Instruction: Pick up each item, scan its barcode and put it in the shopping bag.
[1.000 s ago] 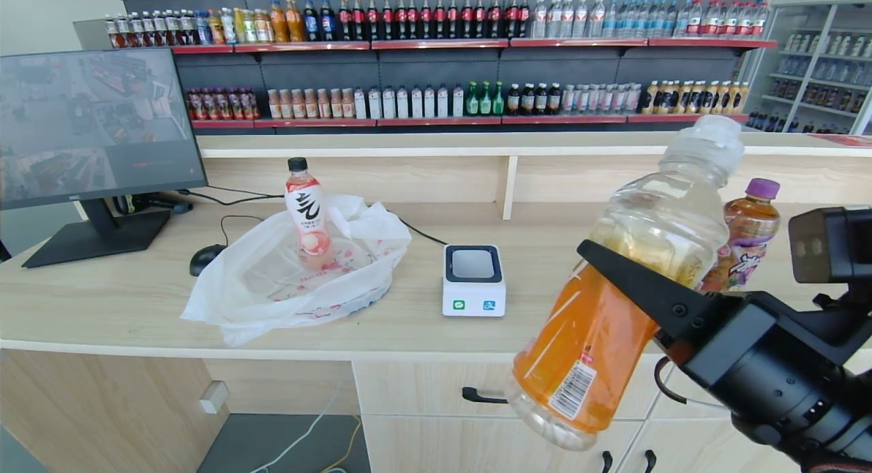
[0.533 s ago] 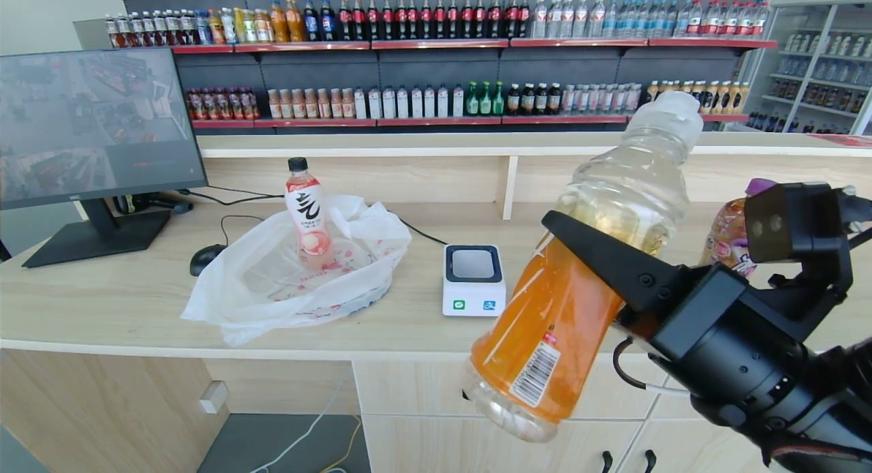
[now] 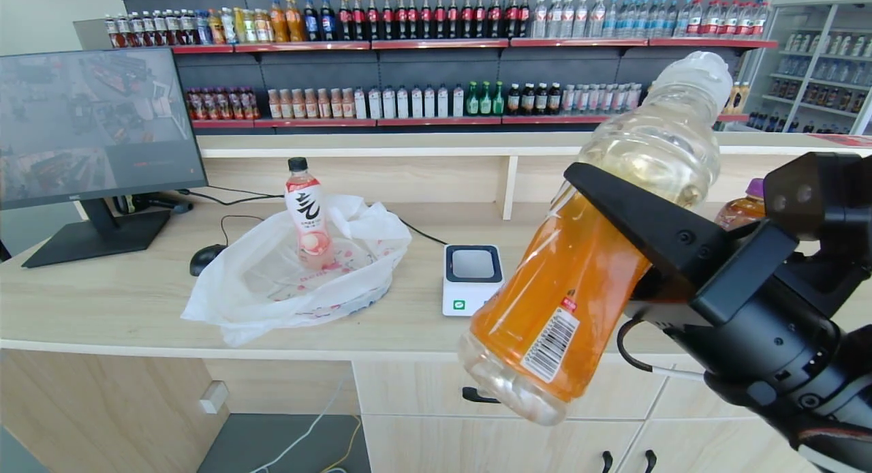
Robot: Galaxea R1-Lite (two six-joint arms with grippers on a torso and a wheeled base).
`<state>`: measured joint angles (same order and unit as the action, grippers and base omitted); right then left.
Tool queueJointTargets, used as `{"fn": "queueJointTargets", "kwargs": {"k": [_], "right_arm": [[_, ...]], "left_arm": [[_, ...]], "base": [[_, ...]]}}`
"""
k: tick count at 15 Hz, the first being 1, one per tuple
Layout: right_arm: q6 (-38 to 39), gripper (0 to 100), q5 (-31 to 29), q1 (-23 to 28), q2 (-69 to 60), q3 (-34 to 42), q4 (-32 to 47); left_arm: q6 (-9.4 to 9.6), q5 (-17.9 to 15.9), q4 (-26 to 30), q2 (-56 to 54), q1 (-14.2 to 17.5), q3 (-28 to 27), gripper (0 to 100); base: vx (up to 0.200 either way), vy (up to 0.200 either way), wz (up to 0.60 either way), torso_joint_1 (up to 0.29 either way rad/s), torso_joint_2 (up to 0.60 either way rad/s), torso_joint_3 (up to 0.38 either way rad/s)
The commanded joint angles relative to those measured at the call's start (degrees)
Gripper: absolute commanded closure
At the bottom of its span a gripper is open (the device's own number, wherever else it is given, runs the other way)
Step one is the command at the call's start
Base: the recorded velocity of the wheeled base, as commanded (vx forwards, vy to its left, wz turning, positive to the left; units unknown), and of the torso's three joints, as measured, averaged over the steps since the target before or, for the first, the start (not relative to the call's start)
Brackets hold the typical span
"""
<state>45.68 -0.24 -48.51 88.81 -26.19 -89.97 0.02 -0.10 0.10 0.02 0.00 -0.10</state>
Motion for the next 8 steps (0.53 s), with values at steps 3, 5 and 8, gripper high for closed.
{"fn": "queueJointTargets", "kwargs": {"k": [3,5,8], "right_arm": [[-0.1,100,0.0,0.0,-1.3,-0.1,0.0],[-0.1,100,0.0,0.0,-1.1,0.2,0.0],[-0.1,100,0.0,0.0,-1.3,0.1,0.0]], "left_arm": [[-0.02,0.0,0.0,0.0,0.0,0.0,0],[-0.02,0.0,0.0,0.0,0.0,0.0,0],[-0.02,0.0,0.0,0.0,0.0,0.0,0]], "base": [[0.0,0.0,0.0,0.0,0.0,0.0],[0.0,0.0,0.0,0.0,0.0,0.0],[0.0,0.0,0.0,0.0,0.0,0.0]]}}
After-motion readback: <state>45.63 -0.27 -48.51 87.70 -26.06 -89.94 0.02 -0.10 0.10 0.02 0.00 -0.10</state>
